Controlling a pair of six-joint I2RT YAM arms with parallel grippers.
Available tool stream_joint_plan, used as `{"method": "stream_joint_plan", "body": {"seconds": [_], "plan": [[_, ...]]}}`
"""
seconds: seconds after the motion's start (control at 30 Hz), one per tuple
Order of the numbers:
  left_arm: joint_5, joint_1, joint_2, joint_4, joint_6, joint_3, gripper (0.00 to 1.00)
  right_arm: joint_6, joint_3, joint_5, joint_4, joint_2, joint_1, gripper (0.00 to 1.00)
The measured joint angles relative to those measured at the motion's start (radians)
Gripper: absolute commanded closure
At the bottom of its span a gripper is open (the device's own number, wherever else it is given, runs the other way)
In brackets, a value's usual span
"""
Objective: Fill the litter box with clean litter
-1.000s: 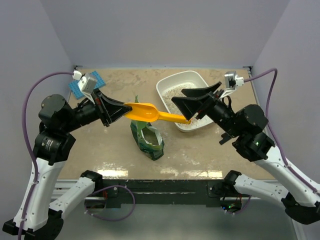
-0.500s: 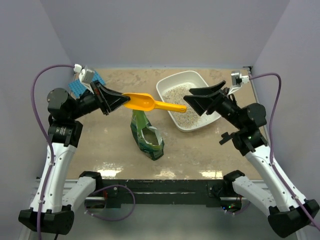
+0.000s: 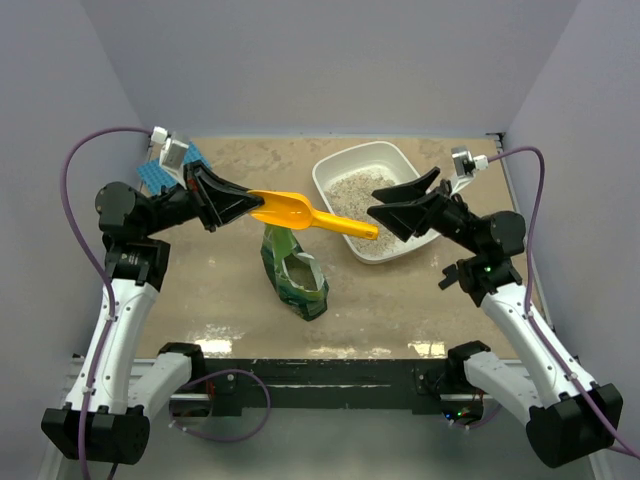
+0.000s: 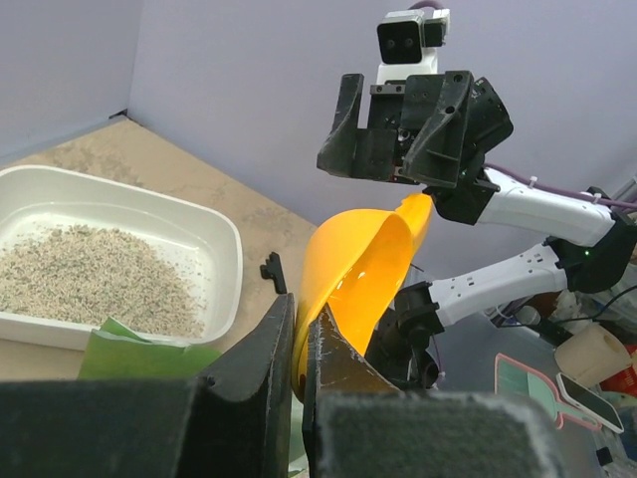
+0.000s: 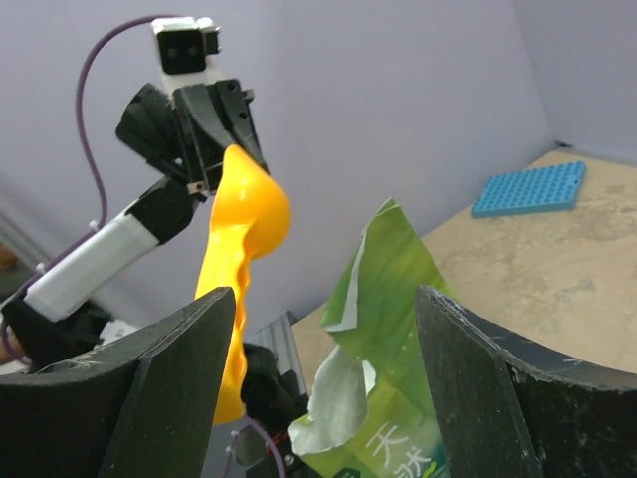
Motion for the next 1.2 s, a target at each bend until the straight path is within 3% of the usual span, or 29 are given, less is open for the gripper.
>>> {"method": "stream_joint_plan", "body": {"seconds": [0.27, 0.57, 0.8, 1.2], "plan": [[0.011, 0.001, 0.029, 0.016, -0.003, -0.003, 1.0, 0.045, -0.008, -0.069, 0.087, 0.003, 0.013, 0.24], [0.01, 0.001, 0.031, -0.008, 0.016, -0.003, 1.0, -0.013, -0.006, -0.043, 0.031, 0.042, 0.162, 0.26], [0.005, 0.001, 0.031, -0.043, 0.039, -0.003, 1.0, -0.034, -0.006, -0.018, 0.019, 0.051, 0.175, 0.38], [-0.016, 0.001, 0.031, -0.082, 0.066, -0.003, 1.0, -0.044, -0.006, -0.016, 0.001, 0.052, 0.199, 0.44]]}}
